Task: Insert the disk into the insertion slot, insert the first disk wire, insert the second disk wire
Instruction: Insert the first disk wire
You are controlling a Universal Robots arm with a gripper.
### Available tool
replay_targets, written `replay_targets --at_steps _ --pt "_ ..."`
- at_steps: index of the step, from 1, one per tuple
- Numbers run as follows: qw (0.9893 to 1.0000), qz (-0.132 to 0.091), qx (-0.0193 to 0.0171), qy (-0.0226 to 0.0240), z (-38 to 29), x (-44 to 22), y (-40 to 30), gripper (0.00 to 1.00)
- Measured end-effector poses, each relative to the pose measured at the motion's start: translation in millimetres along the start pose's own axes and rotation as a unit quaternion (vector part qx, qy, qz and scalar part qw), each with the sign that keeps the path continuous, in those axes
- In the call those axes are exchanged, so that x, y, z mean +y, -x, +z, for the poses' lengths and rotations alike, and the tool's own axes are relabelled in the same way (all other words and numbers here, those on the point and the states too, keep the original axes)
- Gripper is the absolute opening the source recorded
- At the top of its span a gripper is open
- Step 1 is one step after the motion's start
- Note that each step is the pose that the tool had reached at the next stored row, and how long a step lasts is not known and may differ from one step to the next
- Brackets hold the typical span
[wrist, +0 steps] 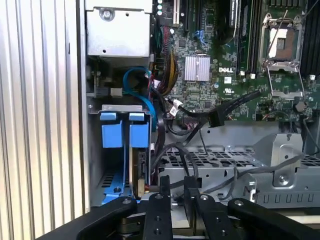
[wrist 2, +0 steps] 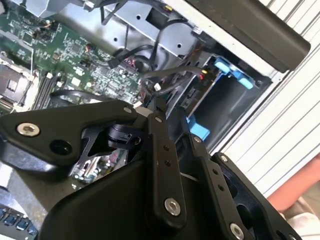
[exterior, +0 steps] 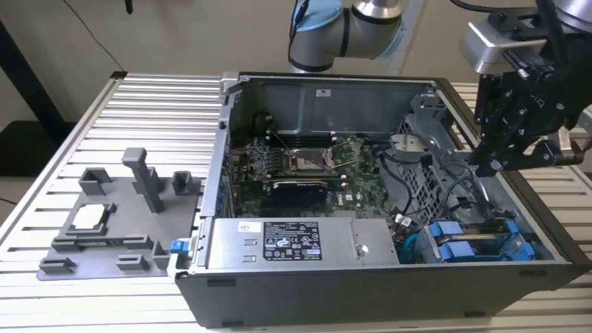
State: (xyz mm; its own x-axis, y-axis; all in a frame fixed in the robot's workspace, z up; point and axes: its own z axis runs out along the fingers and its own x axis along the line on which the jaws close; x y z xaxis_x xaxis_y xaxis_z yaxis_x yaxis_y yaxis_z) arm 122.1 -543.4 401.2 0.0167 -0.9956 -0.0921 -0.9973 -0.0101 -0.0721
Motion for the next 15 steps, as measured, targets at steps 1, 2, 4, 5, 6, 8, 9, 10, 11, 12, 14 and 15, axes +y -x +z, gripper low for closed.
replay_targets --at_steps 1,2,4,5,6,8,9,10,11,12,14,15 --pt "1.0000 0.000 0.0000 0.0000 0.3 3.5 3.5 0.26" --pt "1.0000 0.000 0.0000 0.0000 0.6 7.0 7.1 0.26" --pt "1.0000 0.000 0.0001 0.0000 1.2 13.9 14.4 0.26" --pt "1.0000 0.000 0.0002 0.0000 1.6 17.6 18.0 0.26" --pt "1.0000 0.000 0.0005 0.0000 2.2 21.9 21.6 0.26" --pt "1.0000 0.000 0.0029 0.0000 3.3 31.2 26.7 0.26" --pt "1.0000 0.000 0.0045 0.0000 4.0 35.1 28.9 0.26" --pt "1.0000 0.000 0.0064 0.0001 4.8 39.0 31.3 0.26" --pt "1.0000 -0.001 0.0084 0.0001 5.5 42.4 33.3 0.26" --pt "0.9999 -0.001 0.0117 0.0002 5.7 45.0 34.5 0.26" --pt "0.9997 -0.005 0.0249 0.0007 5.6 47.7 34.7 0.26" --pt "0.9994 -0.008 0.0326 0.0010 5.6 48.6 34.8 0.26"
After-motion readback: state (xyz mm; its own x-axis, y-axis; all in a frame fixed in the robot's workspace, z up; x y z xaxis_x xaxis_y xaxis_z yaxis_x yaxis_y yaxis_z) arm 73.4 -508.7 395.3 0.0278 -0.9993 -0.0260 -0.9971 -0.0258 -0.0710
